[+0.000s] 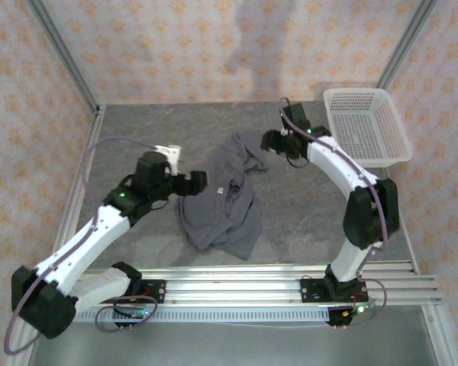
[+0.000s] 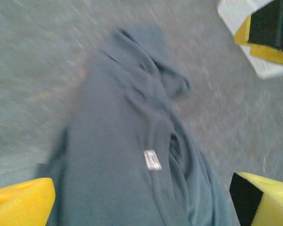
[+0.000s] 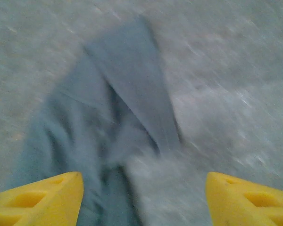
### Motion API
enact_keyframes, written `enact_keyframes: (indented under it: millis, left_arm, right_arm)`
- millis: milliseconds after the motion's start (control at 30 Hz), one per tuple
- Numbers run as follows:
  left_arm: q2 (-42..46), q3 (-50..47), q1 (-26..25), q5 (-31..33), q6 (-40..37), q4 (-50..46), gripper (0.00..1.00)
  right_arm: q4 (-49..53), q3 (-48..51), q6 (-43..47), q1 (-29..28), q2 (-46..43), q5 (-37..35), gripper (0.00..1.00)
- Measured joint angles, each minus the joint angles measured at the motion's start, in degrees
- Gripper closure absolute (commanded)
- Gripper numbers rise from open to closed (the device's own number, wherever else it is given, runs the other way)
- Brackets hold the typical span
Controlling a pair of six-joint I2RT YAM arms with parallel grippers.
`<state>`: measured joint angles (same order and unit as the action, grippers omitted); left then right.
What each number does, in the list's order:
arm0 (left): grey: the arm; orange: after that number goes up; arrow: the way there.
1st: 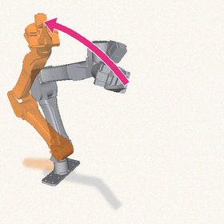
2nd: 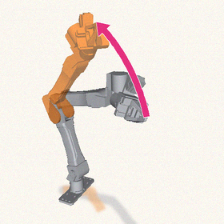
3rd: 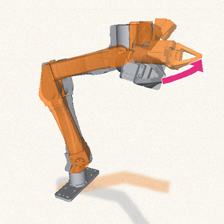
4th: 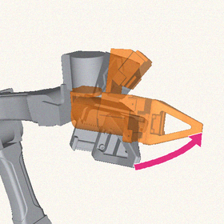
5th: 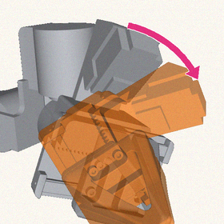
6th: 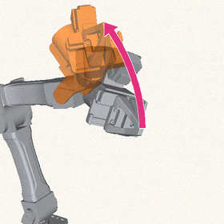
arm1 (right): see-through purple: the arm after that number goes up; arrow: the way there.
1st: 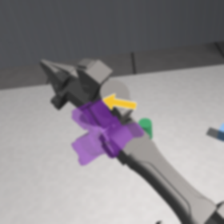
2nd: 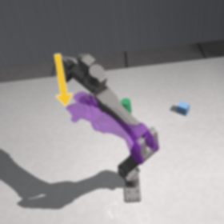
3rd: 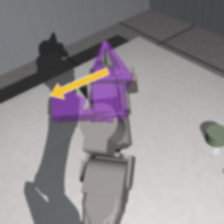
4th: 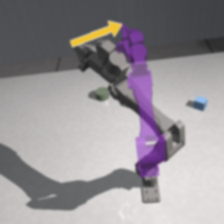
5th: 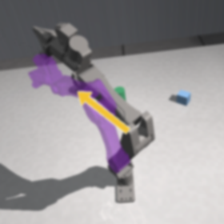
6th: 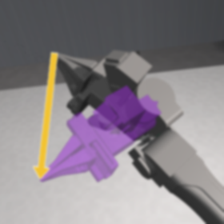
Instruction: Fold the inside-out t-shirt
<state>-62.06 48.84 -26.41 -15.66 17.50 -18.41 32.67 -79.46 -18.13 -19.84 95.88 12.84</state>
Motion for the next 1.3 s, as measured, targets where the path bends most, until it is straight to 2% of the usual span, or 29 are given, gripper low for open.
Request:
enact_keyframes:
  millis: [167,233,333,367,467,500,533,667,767,900,1100,1233,1267,1300]
  left_arm:
    - [-12.22,-0.04,-11.45,3.69,0.59,-1.49,0.13]
    - [-15.61,-0.39,-14.45,4.79,0.59,-2.25,0.15]
    - [-17.75,-0.96,-17.31,6.91,0.39,-3.43,0.19]
    - [-18.12,-1.07,-18.23,8.04,0.37,-3.98,0.25]
    - [-19.58,-1.40,-20.70,11.82,0.00,-5.35,0.73]
    - [-20.06,-1.51,-21.07,12.70,-0.13,-5.92,0.93]
    - [-20.50,-1.55,-21.22,13.66,-0.33,-6.58,1.00]
    - [-18.12,-1.62,-21.20,17.68,-0.94,-9.29,1.00]
    - [-10.27,-2.08,-19.98,21.00,-0.90,-10.75,1.00]
    - [-2.75,-1.99,-16.79,23.78,-1.14,-10.97,1.00]
    - [-4.98,-1.62,-16.17,25.00,-1.57,-12.39,1.00]
    - [-5.07,-1.62,-16.17,25.00,-1.55,-12.68,1.00]
    - [-5.07,-1.62,-16.17,25.00,-1.55,-12.70,0.96]
    - [-5.07,-1.62,-16.06,24.98,-1.51,-12.70,0.87]
  right_arm:
    - [-3.63,18.88,-2.78,-0.37,-18.01,-2.19,0.32]
    - [-5.29,21.88,-4.04,-1.86,-20.22,-1.01,0.32]
    - [-6.91,22.80,-5.29,-4.42,-17.62,1.05,0.32]
    - [-7.26,22.80,-5.60,-4.87,-16.50,1.62,0.32]
    - [-7.89,22.53,-6.34,-5.14,-13.68,2.01,0.32]
    - [-7.91,22.25,-6.43,-5.14,-13.05,1.99,0.32]
    - [-7.93,21.79,-6.56,-5.14,-12.48,1.97,0.32]
    - [-8.39,18.05,-5.16,-5.16,-10.60,1.77,0.31]
    - [-10.86,13.35,0.81,-5.88,-7.41,1.75,0.25]
    - [-16.63,8.81,17.18,-9.75,-0.11,2.67,0.23]
    - [-17.68,4.37,42.16,-12.02,12.70,10.27,0.23]
    - [-15.47,1.77,54.66,-10.95,17.03,10.54,0.25]
    - [-14.95,0.87,56.43,-10.86,17.79,10.16,0.26]
    - [-14.16,-0.42,58.23,-10.73,18.80,9.81,0.31]
